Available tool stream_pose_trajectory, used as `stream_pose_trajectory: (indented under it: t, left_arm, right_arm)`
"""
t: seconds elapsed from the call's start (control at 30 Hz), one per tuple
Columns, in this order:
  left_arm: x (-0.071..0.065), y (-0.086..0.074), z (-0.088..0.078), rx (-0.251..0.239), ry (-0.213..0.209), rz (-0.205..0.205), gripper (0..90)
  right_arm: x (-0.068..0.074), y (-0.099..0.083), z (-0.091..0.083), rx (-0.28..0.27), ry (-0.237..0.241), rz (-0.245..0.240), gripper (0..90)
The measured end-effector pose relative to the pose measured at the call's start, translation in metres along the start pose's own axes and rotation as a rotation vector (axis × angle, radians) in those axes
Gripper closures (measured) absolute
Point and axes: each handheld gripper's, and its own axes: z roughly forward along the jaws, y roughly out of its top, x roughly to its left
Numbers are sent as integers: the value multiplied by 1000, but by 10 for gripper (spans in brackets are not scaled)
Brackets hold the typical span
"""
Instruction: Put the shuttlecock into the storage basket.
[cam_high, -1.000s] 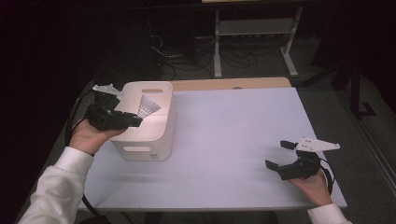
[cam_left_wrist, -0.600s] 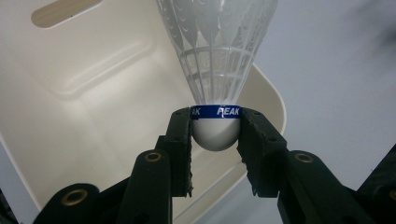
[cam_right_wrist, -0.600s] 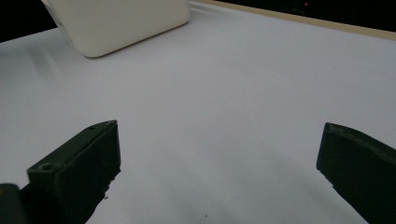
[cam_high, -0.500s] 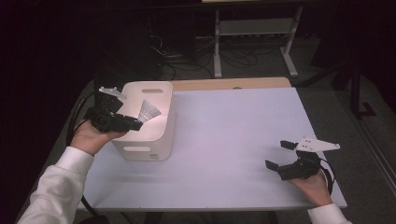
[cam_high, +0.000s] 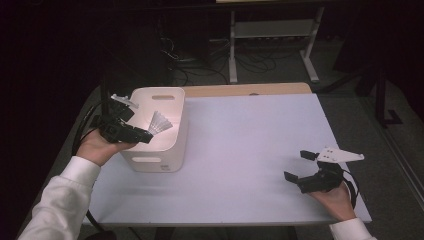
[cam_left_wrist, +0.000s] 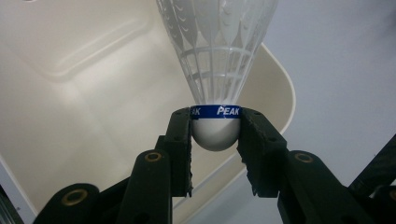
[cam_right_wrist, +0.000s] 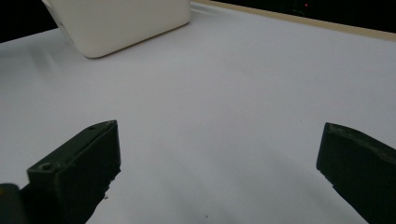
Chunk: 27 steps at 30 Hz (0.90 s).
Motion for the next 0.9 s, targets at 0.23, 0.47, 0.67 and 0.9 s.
stream_pose_trajectory:
  t: [0.23,0.47,0.67,0.9]
  left_arm:
    - [3,-2,7,31,2,-7,649]
    - [5,-3,12,47,2,-9,649]
    - [6,-4,20,77,-1,-4,649]
    - [4,-2,30,98,-5,-1,649]
  right_arm:
    - [0,0,0,1,1,2,0]
    - [0,0,1,5,1,5,0]
    - [0,0,1,7,1,7,0]
    - [0,-1,1,7,0,2,0]
